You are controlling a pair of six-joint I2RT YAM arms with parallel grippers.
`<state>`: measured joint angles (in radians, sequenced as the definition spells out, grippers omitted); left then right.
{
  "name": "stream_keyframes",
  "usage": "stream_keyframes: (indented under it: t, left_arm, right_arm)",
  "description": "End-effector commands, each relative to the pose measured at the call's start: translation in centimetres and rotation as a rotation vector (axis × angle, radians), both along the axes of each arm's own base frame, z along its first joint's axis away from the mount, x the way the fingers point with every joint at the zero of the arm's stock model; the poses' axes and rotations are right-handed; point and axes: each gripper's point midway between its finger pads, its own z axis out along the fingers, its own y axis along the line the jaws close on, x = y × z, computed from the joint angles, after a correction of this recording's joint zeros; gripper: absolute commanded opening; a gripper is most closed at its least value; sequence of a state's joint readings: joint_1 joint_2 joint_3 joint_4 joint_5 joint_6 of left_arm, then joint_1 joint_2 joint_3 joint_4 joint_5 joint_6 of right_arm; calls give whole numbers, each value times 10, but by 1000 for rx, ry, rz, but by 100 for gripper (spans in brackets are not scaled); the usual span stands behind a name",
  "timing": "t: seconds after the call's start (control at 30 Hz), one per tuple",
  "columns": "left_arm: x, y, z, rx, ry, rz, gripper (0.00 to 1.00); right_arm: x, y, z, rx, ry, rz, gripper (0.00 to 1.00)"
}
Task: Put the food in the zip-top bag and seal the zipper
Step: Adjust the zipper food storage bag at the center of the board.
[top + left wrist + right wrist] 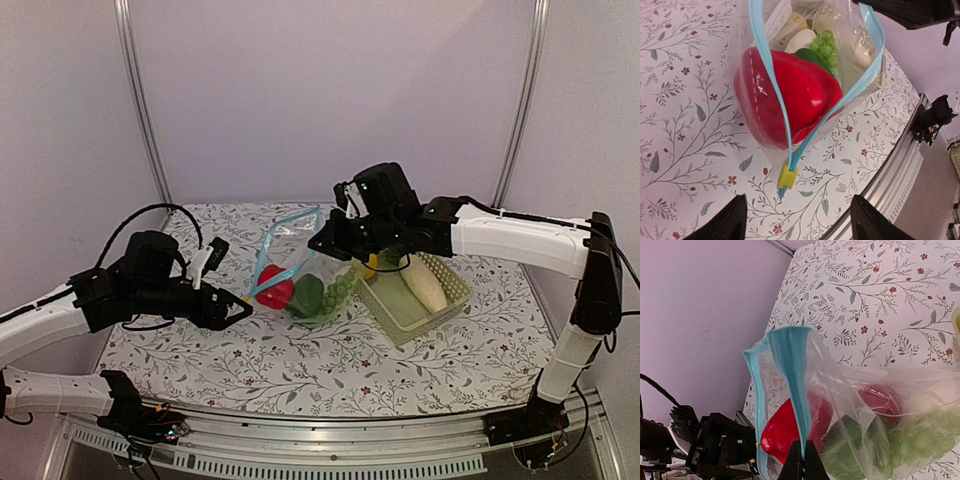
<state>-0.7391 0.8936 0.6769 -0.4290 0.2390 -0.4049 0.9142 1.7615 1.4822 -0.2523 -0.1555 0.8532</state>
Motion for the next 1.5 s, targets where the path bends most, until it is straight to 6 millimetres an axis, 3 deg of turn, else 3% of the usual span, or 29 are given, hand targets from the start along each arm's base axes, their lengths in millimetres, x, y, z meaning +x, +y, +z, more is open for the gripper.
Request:
stream_keyframes:
  t: [0.0,0.2,0.57,0.7,0.9,1.07,1.23,1.47]
  left_arm:
    - [9,-6,-5,8,-13,38,63]
    - [18,-11,2,25,-61,42,39]
    - [22,-19,4,29,-88,19,20]
    - [25,-23,14,20,-118,15,0]
    - [27,-31,73,10,-230,-60,0]
    - [14,-54,116,-15,-269,-248,0]
    - [17,-62,107,71,-265,-331,0]
    - [32,-51,80,233,-301,-326,0]
  right_arm:
    - [9,2,6,19,-16,-17,0]
    - [7,-1,3,14,-12,-20,0]
    - [6,-3,4,17,-9,-20,0]
    - [6,-4,5,17,-12,-23,0]
    - [3,-18,20,-7,-56,-39,0]
    - [1,-41,21,-73,-89,-89,0]
    - [0,-67,11,-138,-101,-155,0]
    - [-5,-72,0,-158,-74,-154,0]
